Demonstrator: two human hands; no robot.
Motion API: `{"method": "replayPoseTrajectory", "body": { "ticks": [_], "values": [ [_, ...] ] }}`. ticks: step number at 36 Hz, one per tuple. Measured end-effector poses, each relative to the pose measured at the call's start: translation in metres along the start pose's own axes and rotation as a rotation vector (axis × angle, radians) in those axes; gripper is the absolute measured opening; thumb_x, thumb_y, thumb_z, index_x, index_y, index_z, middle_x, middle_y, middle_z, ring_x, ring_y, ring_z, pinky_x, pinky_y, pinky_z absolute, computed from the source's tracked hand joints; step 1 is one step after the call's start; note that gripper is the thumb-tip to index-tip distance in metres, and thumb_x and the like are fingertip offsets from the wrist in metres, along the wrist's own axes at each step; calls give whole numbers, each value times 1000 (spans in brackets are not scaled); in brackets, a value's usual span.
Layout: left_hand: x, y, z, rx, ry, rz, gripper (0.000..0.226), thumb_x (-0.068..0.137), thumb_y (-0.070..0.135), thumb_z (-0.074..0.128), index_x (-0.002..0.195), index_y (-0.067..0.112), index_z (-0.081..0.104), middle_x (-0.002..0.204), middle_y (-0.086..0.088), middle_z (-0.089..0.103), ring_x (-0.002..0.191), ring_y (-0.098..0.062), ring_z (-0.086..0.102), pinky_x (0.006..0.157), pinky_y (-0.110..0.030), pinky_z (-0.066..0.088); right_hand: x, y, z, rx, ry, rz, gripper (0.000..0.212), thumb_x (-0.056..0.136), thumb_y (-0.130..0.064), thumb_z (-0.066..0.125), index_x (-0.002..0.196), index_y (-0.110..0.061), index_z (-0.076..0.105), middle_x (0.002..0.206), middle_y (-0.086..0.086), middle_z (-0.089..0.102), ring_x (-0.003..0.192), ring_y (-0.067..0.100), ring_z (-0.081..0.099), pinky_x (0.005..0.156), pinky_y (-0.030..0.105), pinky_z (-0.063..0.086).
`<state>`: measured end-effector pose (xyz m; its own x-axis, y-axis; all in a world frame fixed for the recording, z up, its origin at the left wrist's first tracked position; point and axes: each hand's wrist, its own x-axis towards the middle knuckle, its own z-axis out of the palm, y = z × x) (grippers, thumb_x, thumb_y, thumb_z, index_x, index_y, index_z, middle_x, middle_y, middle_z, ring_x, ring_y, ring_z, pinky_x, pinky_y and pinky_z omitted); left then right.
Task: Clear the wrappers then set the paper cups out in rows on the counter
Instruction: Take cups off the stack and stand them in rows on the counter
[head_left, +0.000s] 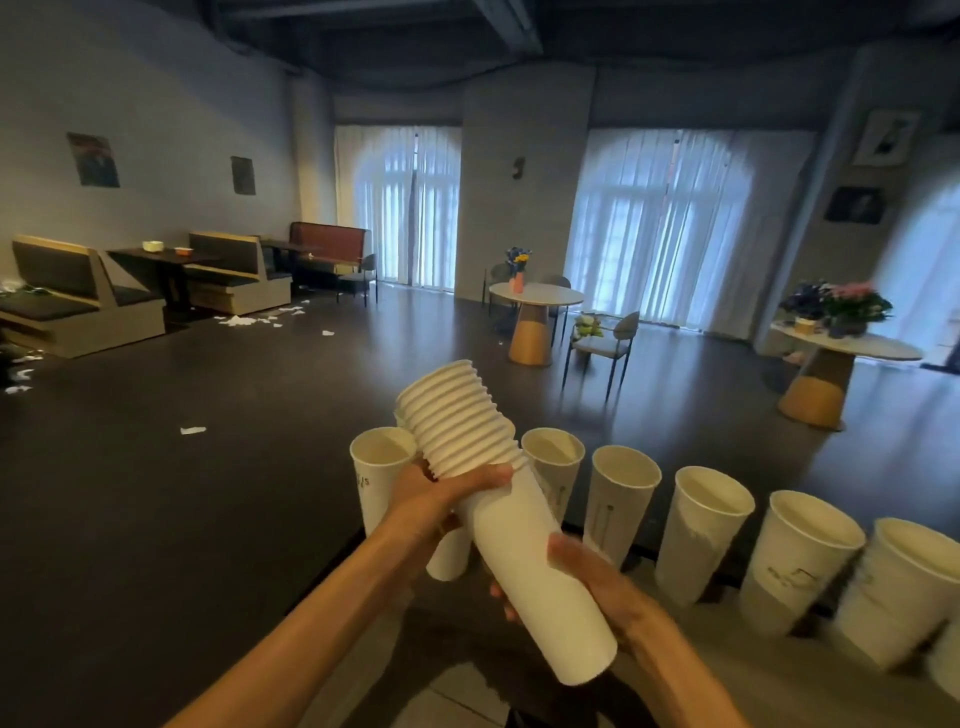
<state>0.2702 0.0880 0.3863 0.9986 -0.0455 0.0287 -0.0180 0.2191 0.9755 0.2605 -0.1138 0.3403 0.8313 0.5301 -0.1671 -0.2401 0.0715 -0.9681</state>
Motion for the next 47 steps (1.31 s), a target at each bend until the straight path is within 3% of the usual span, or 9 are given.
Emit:
{"method": "replayPoseTrajectory", "body": {
  "ticks": [5, 10, 15, 20, 31, 35, 38, 43, 47],
  "values": [
    [1, -1, 12, 201, 73, 138, 92, 35, 51, 97, 118, 28, 64, 111, 6, 75, 103, -9, 71, 85, -33, 59, 0, 6, -9, -262, 185, -17, 102, 36, -64, 90, 121, -19, 57, 109, 4, 71, 101, 22, 68, 91, 45, 56],
    [7, 5, 9, 175, 213, 207, 100, 32, 47, 93, 122, 19, 62, 111, 5, 74, 100, -8, 71, 74, -22, 59, 4, 14, -7, -656, 375, -116, 81, 52, -53, 90, 118, -53, 43, 118, -21, 58, 112, 2, 55, 95, 31, 50],
    [13, 22, -7, 86, 344, 220, 102, 34, 47, 91, 125, 16, 61, 114, 2, 72, 105, -13, 69, 77, -25, 57, 14, 35, -11, -799, 531, -74, 103, 43, -74, 82, 133, -45, 40, 133, -18, 55, 123, 7, 52, 102, 40, 48],
    [15, 33, -25, -26, 405, 227, 94, 34, 45, 93, 120, 24, 60, 116, 1, 70, 109, -18, 68, 98, -50, 55, 33, 47, -13, -765, 632, -81, 107, 40, -79, 78, 133, -39, 44, 132, -11, 59, 123, 15, 56, 102, 45, 49],
    [1, 56, -27, -106, 345, 339, 79, 39, 38, 89, 111, 29, 58, 115, -1, 69, 109, -18, 68, 97, -47, 56, 58, 53, -14, -649, 673, -76, 103, 45, -59, 90, 134, -32, 45, 134, -7, 60, 126, 19, 57, 99, 48, 51],
    [-3, 57, -19, -28, 280, 354, 78, 46, 39, 97, 114, 24, 64, 112, -2, 73, 106, -18, 72, 94, -48, 57, 47, 58, -23, -630, 560, -26, 96, 49, -49, 93, 130, -38, 43, 124, -21, 57, 120, 6, 54, 98, 40, 50],
    [-9, 53, -9, 32, 176, 319, 90, 44, 48, 96, 121, 16, 64, 114, -6, 74, 109, -24, 71, 96, -53, 55, 29, 65, -40, -606, 580, 62, 87, 45, -54, 92, 118, -35, 48, 114, -13, 59, 108, 11, 61, 82, 27, 54],
    [-15, 37, 32, 98, 62, 241, 77, 48, 44, 96, 114, 19, 65, 107, -5, 77, 102, -23, 74, 89, -47, 60, -14, 53, -48, -466, 736, 146, 6, 87, -14, 71, 93, -16, 70, 90, 6, 73, 80, 17, 69, 67, 30, 58],
    [-13, 13, 74, 77, -22, 114, 83, 43, 43, 92, 117, 17, 64, 108, -7, 77, 102, -24, 74, 91, -51, 59, -45, 34, -53, -135, 604, 45, 30, 99, -19, 52, 122, -2, 63, 104, 11, 71, 93, 28, 68, 91, 48, 55]
  ]
}}
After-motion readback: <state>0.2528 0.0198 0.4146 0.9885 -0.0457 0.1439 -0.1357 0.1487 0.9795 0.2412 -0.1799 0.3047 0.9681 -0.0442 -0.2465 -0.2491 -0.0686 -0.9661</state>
